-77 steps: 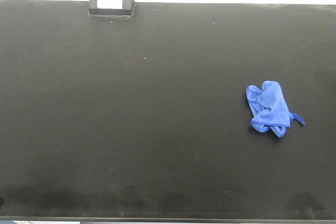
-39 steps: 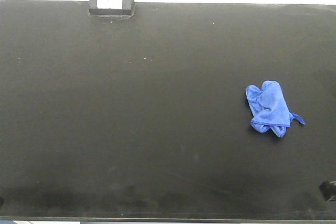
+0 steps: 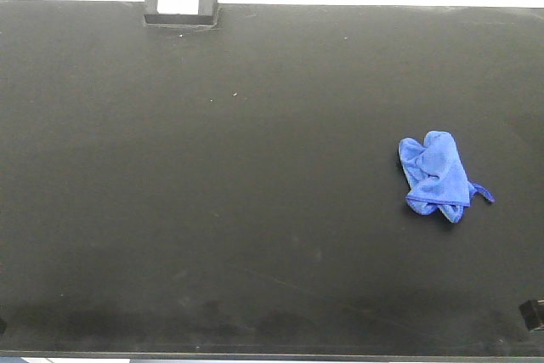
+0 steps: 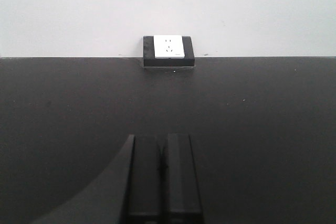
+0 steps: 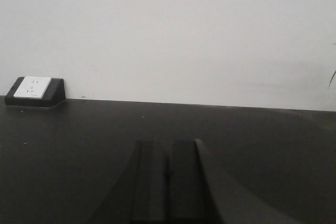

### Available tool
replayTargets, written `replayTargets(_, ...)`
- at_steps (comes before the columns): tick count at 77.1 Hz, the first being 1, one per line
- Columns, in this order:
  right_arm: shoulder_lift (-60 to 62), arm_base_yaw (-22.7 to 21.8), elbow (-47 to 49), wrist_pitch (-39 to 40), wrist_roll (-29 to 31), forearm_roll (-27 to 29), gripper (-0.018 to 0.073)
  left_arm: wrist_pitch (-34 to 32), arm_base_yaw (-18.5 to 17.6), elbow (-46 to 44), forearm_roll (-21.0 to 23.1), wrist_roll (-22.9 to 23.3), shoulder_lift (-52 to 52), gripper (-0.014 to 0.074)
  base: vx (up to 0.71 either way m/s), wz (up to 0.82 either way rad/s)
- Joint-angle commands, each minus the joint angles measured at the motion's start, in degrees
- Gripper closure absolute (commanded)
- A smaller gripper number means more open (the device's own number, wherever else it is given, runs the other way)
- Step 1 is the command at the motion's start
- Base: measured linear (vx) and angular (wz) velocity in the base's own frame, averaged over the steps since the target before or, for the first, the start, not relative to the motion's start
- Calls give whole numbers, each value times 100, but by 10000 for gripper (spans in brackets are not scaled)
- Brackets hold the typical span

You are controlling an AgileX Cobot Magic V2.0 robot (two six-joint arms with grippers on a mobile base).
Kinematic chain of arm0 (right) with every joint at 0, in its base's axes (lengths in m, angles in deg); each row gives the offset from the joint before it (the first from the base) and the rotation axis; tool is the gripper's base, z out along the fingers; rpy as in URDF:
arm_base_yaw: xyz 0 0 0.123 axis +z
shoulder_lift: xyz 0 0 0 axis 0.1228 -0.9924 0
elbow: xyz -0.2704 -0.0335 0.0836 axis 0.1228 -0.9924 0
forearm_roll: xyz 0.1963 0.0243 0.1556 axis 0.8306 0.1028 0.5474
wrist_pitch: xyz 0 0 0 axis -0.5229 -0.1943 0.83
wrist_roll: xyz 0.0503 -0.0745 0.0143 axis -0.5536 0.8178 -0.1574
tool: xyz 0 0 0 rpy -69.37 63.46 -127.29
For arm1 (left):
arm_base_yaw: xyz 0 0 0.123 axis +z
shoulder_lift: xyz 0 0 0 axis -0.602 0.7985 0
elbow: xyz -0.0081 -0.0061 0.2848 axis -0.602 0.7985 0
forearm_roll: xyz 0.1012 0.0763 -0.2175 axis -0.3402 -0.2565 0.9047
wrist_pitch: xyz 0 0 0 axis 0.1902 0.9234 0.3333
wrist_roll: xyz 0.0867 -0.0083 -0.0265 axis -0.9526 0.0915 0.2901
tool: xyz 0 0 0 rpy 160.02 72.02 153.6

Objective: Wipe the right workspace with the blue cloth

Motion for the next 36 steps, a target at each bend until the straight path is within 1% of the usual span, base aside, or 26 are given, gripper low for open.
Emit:
replayTargets(1,49,-1,-88,445,-7,-63,567,-482,-1,-142,18,-3,-54,603,0,0)
replayTargets(36,49,-1,-88,445,-7,-63,567,-482,-1,-142,18,-3,-54,603,0,0)
